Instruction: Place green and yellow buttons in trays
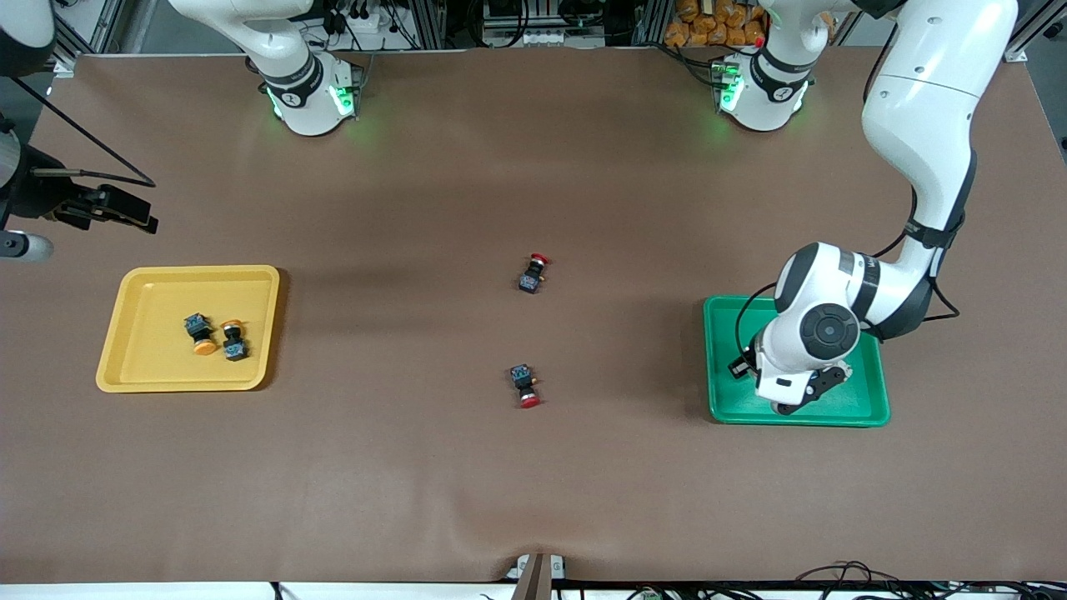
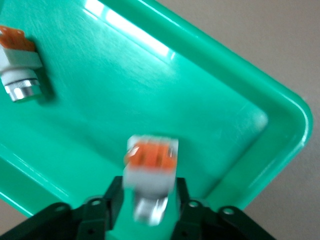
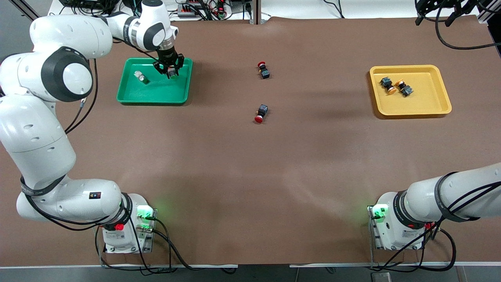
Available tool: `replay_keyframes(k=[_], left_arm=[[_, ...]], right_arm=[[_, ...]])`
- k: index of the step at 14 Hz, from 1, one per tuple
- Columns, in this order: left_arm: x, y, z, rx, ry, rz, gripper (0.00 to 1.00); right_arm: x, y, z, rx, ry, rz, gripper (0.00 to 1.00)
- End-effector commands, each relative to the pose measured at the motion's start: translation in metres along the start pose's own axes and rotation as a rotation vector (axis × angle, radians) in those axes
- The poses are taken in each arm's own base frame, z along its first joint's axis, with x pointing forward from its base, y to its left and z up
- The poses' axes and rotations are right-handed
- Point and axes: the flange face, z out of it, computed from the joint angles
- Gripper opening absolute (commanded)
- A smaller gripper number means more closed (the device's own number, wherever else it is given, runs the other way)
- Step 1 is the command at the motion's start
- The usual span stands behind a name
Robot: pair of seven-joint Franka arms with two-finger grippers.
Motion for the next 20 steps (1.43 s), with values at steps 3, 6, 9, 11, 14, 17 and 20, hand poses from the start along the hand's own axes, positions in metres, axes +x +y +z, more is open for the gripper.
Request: replay_keyframes(k=[3, 6, 9, 11, 14, 17, 20], left_arm=[[-0.007, -0.001, -0.062, -0.032, 0.057, 0.03, 1.0], [-0.007, -0.011, -0.122, -0.054, 0.117, 0.15, 1.0], [0.01, -0.03, -0.174, -0.038, 0.065, 0.126, 1.0], [0.014, -0.039, -0.199, -0.015, 0.049, 0.215, 1.0], [0.017, -0.045, -0.222, -0.015, 0.056, 0.245, 1.0], [0.016, -0.041, -0.24, -0.038, 0.077, 0.264, 1.0], [-0.002, -0.046, -0.281, -0.031, 0.069, 0.319, 1.0]], right_arm=[[-0.008, -0.001, -0.024, -0.016, 0.038, 0.002, 1.0], [-0.012, -0.004, -0.051, -0.016, 0.072, -0.009, 1.0], [-0.015, -0.021, -0.052, -0.032, 0.061, -0.048, 1.0], [-0.014, -0.019, -0.051, -0.031, 0.064, -0.044, 1.0], [-0.012, -0.017, -0.048, -0.031, 0.059, -0.039, 1.0], [-0.012, -0.014, -0.052, -0.027, 0.068, -0.018, 1.0], [-0.002, -0.001, -0.063, -0.002, 0.086, -0.004, 1.0]])
